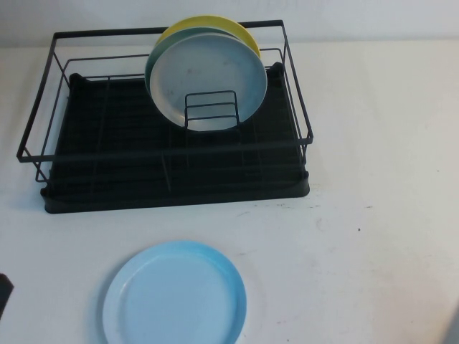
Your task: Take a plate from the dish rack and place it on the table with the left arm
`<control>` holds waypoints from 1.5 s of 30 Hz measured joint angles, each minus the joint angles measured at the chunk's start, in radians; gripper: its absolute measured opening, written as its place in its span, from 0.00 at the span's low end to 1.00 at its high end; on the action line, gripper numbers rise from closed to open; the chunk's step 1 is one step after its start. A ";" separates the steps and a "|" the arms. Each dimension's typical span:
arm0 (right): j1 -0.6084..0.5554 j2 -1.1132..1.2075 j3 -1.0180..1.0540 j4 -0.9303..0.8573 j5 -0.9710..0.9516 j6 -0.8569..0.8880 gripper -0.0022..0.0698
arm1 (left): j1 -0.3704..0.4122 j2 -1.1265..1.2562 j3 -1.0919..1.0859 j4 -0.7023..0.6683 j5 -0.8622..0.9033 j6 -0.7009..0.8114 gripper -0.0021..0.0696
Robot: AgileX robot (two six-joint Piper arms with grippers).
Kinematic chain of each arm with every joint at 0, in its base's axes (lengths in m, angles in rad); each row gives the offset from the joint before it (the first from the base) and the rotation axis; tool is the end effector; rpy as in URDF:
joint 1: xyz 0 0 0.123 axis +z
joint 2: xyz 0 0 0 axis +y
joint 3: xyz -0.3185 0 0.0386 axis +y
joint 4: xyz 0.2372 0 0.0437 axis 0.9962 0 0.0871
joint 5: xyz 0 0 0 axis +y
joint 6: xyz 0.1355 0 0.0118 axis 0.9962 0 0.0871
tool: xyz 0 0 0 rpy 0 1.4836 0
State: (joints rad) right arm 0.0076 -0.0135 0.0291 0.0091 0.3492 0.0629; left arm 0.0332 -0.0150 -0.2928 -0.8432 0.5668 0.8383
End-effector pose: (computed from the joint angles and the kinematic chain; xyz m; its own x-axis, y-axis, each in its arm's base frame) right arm 0.0496 0.0008 0.1600 -0.2741 0.0693 -0.9592 0.0090 0.9975 0.0695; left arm 0.0202 -0.0539 0.2696 0.0242 0.0740 -0.9970 0.3696 0.9259 0.0777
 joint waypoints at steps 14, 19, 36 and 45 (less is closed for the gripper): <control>0.000 0.000 0.000 0.000 0.000 0.000 0.00 | -0.065 0.000 0.128 0.703 -0.169 -0.918 0.03; 0.000 0.000 0.000 0.000 0.000 0.000 0.00 | -0.128 0.000 0.248 0.737 -0.374 -0.923 0.03; 0.000 0.000 0.000 0.000 0.000 0.000 0.00 | -0.307 0.000 0.317 0.813 -0.230 -0.760 0.03; 0.000 0.000 0.000 0.000 0.000 0.000 0.00 | -0.275 0.000 0.317 0.819 -0.228 -0.760 0.02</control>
State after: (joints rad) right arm 0.0076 -0.0135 0.0291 0.0091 0.3492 0.0629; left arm -0.2422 -0.0150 0.0238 -0.0242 0.3390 0.0786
